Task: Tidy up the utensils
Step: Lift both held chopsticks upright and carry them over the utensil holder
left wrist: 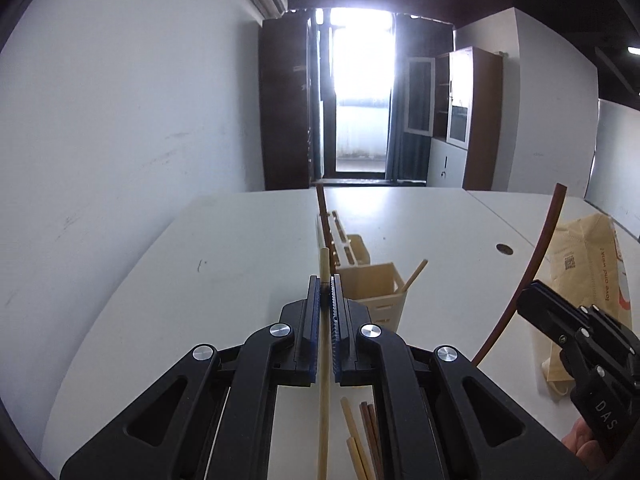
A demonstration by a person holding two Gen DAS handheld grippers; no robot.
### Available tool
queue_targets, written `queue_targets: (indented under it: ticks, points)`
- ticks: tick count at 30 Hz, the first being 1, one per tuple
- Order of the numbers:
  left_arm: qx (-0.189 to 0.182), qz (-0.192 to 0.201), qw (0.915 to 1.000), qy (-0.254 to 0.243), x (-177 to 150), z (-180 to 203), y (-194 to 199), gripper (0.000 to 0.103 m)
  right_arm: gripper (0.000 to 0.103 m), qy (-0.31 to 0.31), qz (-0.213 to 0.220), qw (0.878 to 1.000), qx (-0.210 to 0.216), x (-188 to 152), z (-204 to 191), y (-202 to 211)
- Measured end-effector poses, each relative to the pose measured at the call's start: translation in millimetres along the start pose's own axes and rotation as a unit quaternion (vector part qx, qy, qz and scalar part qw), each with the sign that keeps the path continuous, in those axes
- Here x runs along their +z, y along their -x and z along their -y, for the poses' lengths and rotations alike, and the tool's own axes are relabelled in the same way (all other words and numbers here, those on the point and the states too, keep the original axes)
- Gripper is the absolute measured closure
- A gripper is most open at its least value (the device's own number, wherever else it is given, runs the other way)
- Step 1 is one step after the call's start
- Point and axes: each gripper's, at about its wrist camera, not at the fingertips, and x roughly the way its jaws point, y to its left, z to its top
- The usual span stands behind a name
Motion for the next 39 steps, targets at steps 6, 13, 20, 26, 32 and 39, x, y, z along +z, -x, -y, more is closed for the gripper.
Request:
queue_targets:
  ticks: [6,13,20,26,32,39]
  points:
    - [0.007,0.024,0.9997,0.004,29,1,-2,0.099,0.096,0.007,0.012,1.000,0.006,23,5,-9]
    - [0.015,0.051,0.9986,0.003,61,9,-5,0.099,0.096,0.010,0.029,0.999,0.013,53,12,-22]
    - [0.010,0.079,0.9967,0.016,101,10,-11,0.099,0.096,0.019,0.054,0.998,0.016,77,16,-25]
    - [-0.002,0.095,0.9951,0.028,117,8,-22,0.099,0.096,0.022,0.072,0.997,0.020,91,19,-30]
    - [-0.030,0.101,0.9936,0.041,121,11,-44,0.099,0.096,0.024,0.074,0.997,0.021,89,19,-40]
    - [-0.068,0.102,0.9888,0.085,119,4,-71,0.099,0.096,0.021,0.060,0.998,0.021,73,23,-51]
